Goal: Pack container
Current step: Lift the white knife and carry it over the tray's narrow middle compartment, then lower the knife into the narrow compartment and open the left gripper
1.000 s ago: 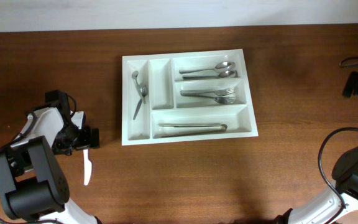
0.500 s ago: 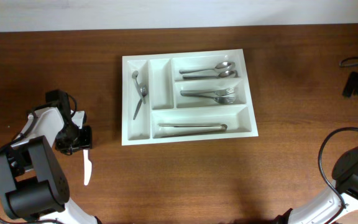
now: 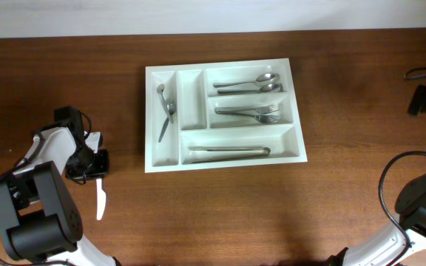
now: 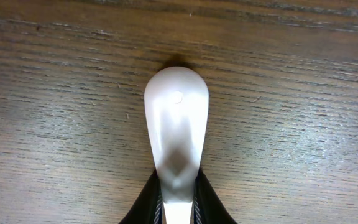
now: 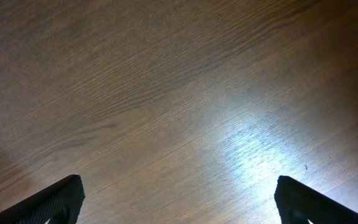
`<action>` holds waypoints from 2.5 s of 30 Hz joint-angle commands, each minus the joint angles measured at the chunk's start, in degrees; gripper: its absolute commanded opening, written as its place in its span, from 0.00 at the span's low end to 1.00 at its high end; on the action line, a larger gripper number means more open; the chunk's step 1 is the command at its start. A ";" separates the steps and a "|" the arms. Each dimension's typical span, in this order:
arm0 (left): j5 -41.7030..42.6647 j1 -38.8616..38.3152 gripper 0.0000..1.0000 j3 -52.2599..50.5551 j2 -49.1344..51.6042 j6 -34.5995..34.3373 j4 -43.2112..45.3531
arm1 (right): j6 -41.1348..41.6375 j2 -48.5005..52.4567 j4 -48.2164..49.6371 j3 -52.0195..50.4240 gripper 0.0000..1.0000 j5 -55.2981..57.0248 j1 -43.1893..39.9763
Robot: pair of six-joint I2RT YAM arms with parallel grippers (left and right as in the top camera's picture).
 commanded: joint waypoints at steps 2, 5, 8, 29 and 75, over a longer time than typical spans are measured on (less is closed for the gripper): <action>-1.99 0.11 0.02 -0.83 2.67 -0.35 0.39 | -0.17 -0.20 0.04 -0.20 0.99 0.09 0.15; -0.22 0.11 0.02 0.57 2.67 -0.52 -0.24 | -0.17 -0.20 0.04 -0.20 0.99 0.09 0.15; 4.37 0.11 0.02 4.09 2.67 -0.50 -1.97 | -0.17 -0.20 0.04 -0.20 0.99 0.09 0.15; 11.74 -24.13 0.02 32.20 2.67 -9.90 5.64 | -0.17 -0.20 0.04 -0.20 0.99 0.09 0.15; -0.94 -34.56 0.07 32.17 11.74 -28.87 21.62 | -0.17 -0.20 0.04 -0.20 0.99 0.09 0.15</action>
